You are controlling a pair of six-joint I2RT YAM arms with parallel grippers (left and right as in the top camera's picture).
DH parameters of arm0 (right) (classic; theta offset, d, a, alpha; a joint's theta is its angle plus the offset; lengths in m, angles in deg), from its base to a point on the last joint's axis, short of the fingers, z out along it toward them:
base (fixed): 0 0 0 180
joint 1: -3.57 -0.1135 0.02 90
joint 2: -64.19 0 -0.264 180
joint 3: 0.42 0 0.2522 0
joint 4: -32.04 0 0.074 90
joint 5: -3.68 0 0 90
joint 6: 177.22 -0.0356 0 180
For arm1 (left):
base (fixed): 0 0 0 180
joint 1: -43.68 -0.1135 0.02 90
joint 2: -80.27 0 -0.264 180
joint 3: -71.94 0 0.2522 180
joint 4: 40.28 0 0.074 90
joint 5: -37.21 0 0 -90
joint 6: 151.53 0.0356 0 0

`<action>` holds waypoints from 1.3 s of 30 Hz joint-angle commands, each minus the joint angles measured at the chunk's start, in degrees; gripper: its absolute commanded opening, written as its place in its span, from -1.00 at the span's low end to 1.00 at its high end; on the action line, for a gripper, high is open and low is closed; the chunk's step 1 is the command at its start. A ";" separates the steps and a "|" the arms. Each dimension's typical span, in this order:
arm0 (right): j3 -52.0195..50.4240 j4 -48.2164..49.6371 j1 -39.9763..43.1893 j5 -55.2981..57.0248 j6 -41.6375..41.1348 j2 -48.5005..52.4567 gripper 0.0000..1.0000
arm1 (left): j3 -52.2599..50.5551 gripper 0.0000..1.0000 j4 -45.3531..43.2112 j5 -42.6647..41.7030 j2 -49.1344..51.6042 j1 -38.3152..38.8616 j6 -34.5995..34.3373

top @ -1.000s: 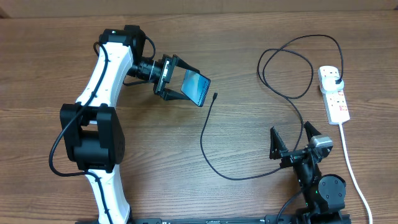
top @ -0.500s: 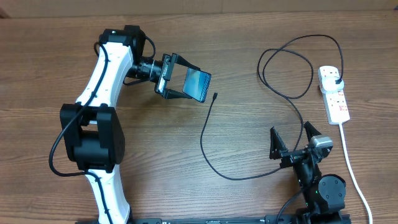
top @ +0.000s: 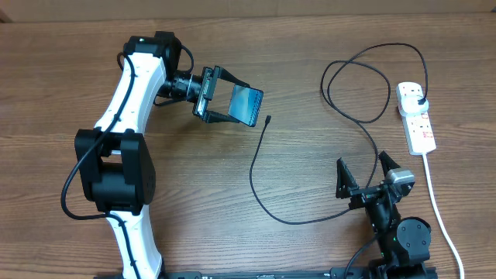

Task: Plug charger to phone and switch on socket
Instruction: 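Hold the phone raised with the left gripper, screen facing right, then move the right gripper toward the phone held by the left gripper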

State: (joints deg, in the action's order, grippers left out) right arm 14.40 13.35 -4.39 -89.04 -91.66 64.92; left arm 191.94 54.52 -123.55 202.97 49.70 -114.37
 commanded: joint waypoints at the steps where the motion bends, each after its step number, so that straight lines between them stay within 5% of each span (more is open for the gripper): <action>1: -0.61 0.31 -0.33 0.13 0.00 -0.57 1.00 | 1.60 0.12 0.17 -2.27 -0.24 0.39 -1.22; 26: 2.99 -4.44 -0.33 -4.90 -2.64 -0.57 1.00 | 1.60 0.16 -0.50 -1.51 -0.24 0.37 -1.53; 39: 18.80 -16.85 -0.33 -8.02 -9.55 7.43 1.00 | 1.60 0.14 -1.51 19.52 -0.24 0.39 -8.59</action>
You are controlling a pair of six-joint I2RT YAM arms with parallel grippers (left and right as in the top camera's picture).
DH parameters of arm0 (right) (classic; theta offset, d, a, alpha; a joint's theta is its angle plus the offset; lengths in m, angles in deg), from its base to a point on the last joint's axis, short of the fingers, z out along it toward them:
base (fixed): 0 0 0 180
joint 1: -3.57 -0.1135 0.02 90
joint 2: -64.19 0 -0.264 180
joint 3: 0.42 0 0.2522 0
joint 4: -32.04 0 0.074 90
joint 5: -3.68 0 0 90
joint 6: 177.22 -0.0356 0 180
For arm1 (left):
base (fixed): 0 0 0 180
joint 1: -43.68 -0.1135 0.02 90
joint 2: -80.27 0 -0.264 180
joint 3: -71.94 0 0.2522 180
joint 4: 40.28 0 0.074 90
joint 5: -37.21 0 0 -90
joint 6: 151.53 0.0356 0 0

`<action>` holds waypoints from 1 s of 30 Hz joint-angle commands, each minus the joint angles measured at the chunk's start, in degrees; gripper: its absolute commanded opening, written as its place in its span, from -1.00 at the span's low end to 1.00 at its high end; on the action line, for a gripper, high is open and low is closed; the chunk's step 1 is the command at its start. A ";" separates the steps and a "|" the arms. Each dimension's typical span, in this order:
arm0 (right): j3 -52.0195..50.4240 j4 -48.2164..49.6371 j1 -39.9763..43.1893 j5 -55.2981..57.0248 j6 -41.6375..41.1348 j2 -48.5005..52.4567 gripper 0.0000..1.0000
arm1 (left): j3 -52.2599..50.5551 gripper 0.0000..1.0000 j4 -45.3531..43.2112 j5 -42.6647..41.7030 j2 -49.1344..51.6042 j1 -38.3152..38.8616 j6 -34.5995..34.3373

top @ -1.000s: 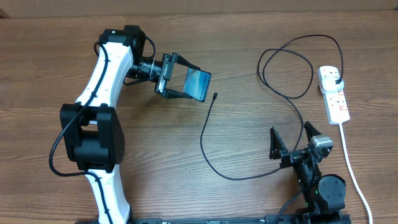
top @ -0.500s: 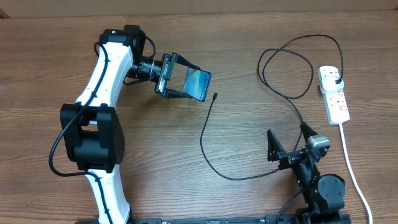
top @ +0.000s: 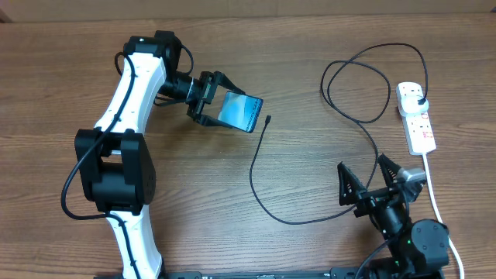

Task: Plug charger to phone and switch on socket
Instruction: 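Move the right gripper toward the phone held by the left gripper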

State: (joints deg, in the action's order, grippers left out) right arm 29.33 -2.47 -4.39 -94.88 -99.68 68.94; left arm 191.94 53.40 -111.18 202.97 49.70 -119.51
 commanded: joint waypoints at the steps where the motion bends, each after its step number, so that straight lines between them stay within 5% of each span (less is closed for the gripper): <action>1: 5.40 -1.57 -0.33 -2.82 -1.53 5.40 1.00 | 1.60 0.14 -0.61 9.07 -0.24 0.39 -3.93; 10: 22.38 -6.21 -0.33 -12.70 -2.58 29.27 1.00 | 1.60 0.13 -1.33 25.33 -0.24 0.44 -5.73; 16: 34.25 -10.75 -0.33 -28.79 -2.56 47.15 1.00 | 1.60 0.09 -1.31 35.71 -0.24 0.44 -5.73; 24: 38.14 -4.87 -0.33 -42.36 -3.04 63.28 1.00 | 1.60 0.11 -1.68 39.54 -0.22 0.44 -5.97; 30: 38.12 2.93 -0.70 -42.82 -17.31 72.08 1.00 | 1.60 0.11 -2.25 39.41 -0.22 0.44 -7.10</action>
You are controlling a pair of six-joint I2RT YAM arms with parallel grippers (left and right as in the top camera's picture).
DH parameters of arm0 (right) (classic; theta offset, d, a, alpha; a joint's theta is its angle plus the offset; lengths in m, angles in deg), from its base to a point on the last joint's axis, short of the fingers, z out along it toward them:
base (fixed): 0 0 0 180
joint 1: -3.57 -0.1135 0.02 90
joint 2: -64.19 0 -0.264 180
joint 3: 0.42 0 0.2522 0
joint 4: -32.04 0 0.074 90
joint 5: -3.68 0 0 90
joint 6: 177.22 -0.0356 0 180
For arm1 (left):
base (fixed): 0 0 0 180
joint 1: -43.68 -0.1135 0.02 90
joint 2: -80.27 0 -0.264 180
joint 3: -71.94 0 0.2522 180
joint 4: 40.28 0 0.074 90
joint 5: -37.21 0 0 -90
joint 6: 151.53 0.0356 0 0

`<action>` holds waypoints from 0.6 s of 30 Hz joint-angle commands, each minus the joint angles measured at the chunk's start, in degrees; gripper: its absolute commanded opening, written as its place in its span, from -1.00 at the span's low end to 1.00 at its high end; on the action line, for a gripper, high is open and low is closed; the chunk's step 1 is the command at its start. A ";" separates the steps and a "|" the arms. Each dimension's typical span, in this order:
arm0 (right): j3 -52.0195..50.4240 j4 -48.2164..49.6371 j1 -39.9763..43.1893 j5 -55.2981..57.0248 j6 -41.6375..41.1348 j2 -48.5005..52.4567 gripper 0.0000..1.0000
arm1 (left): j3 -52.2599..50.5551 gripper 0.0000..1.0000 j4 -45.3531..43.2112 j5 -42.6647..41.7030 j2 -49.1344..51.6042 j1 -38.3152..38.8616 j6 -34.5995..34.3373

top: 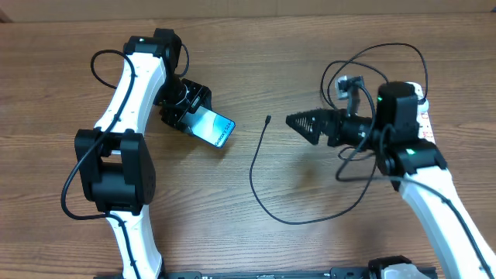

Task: Plug charger to phone and switch on socket
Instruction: 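Move the right gripper toward the phone held by the left gripper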

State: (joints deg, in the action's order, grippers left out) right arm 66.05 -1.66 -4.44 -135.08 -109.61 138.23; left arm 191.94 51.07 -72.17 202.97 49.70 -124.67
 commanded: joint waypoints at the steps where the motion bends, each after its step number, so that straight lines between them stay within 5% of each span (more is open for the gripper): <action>1: 1.40 3.10 -1.03 -2.29 -8.07 4.09 1.00 | 1.60 0.11 0.11 0.28 -0.22 0.46 -2.60; 18: 1.40 15.82 -18.03 22.56 -36.13 15.78 0.23 | 1.60 0.13 -0.04 -6.29 -0.22 4.07 -5.73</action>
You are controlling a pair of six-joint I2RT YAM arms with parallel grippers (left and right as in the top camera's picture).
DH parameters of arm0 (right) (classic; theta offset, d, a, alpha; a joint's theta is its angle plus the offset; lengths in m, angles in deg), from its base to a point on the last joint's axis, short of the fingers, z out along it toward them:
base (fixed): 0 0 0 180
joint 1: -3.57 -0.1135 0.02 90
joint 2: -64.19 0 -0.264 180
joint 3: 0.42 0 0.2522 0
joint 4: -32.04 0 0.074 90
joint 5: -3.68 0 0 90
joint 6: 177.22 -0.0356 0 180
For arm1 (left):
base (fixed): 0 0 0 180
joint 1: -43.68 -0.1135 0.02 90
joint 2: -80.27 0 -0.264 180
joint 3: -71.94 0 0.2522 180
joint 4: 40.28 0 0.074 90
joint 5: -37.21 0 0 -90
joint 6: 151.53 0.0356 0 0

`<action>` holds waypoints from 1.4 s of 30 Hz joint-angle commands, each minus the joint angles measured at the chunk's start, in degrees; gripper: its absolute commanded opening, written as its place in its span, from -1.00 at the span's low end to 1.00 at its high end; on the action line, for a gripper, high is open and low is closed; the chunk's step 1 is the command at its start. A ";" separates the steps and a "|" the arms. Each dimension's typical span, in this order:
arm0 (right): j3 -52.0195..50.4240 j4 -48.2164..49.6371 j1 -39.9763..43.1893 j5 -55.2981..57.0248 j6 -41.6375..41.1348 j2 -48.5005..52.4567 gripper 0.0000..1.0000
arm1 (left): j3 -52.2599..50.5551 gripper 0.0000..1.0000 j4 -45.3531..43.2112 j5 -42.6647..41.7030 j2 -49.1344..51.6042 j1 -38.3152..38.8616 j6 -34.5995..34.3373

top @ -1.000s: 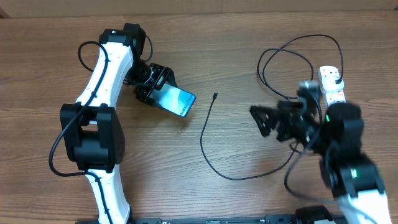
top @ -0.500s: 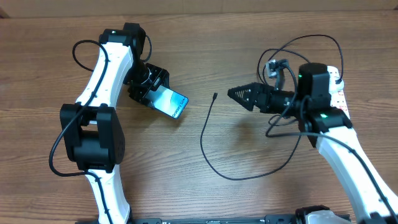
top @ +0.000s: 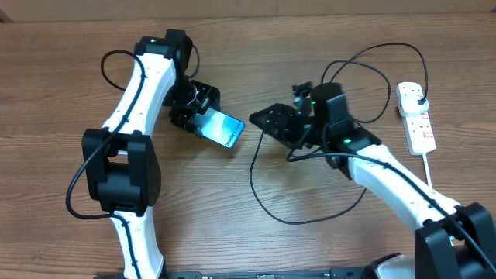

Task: Plug charger to phone and switch on socket
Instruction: 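Move the right gripper toward the phone held by the left gripper, then grasp the phone's bottom end with the right gripper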

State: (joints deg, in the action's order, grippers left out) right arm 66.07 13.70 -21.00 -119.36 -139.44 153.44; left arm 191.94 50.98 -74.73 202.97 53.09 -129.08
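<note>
My left gripper is shut on one end of the phone, whose blue screen faces up just above the table, left of centre. Coming in from the right, my right gripper sits right beside the phone's free end with its fingers spread. It covers the spot where the black charger cable ends, so the plug tip is hidden. The cable loops across the table to the adapter, which is plugged into the white power strip at the far right.
The wooden table carries nothing else. Cable loops lie between my right arm and the power strip. The strip's white lead runs toward the front right corner.
My right gripper has moved left, from about midway between strip and cable tip to over the tip. The left gripper has shifted the phone slightly right, toward it.
At first my left gripper held the phone raised at the back left, while the right arm was folded at the front edge. The phone was then tilted and lowered. Then the right arm was out over the table, and its gripper is now at the cable end.
</note>
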 commanded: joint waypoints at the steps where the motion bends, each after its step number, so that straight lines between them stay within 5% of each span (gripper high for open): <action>1: 1.36 0.44 -1.90 7.61 -6.56 0.57 0.22 | 1.60 0.13 0.07 -3.85 -0.22 0.81 -1.66; 24: 1.33 5.86 -8.52 14.16 -9.35 4.98 -0.05 | 1.60 0.15 0.48 -14.36 -0.22 1.88 -3.15; 42: 1.36 10.19 -9.77 15.87 -8.85 8.07 -0.53 | 1.60 0.18 0.48 -17.07 -0.22 1.88 -2.73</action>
State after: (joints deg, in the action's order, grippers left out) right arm 66.07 23.23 -30.73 -104.28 -148.62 160.63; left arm 191.94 51.24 -89.26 202.97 54.57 -131.70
